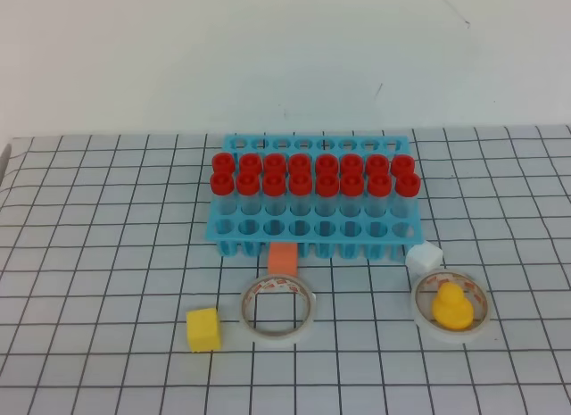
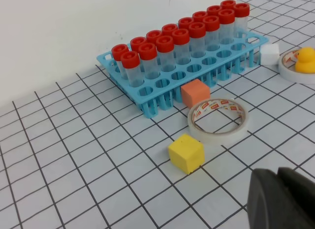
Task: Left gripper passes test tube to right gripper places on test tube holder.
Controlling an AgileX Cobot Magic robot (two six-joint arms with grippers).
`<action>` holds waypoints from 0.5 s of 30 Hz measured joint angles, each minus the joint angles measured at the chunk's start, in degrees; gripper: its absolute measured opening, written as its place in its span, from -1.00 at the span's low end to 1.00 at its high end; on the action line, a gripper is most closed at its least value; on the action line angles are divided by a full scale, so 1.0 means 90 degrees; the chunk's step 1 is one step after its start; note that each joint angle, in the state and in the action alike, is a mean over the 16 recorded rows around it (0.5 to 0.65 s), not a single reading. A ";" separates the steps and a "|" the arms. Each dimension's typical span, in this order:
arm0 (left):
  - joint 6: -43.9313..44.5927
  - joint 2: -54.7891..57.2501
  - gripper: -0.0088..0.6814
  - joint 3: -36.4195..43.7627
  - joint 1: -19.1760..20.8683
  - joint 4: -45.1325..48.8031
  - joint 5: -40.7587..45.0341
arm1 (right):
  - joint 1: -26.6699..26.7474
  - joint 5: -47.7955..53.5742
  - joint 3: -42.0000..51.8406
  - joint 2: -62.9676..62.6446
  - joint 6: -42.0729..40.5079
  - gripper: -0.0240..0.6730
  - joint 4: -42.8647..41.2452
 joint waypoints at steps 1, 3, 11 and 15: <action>0.0000 0.0000 -0.98 0.0000 0.0000 0.0000 0.0000 | 0.0000 0.0071 0.0018 0.0000 -0.0493 -0.93 0.0470; 0.0000 0.0000 -0.98 0.0000 0.0000 0.0000 0.0000 | -0.0005 0.0298 0.0055 -0.0005 -0.1753 -0.93 0.1713; 0.0000 0.0000 -0.98 0.0000 0.0000 0.0000 0.0000 | -0.0327 0.1678 0.0449 -0.0240 -0.8005 -0.94 0.8185; 0.0000 0.0000 -0.98 0.0000 0.0000 0.0000 0.0000 | -0.0781 0.2273 0.0774 -0.0506 -1.0417 -0.94 1.0657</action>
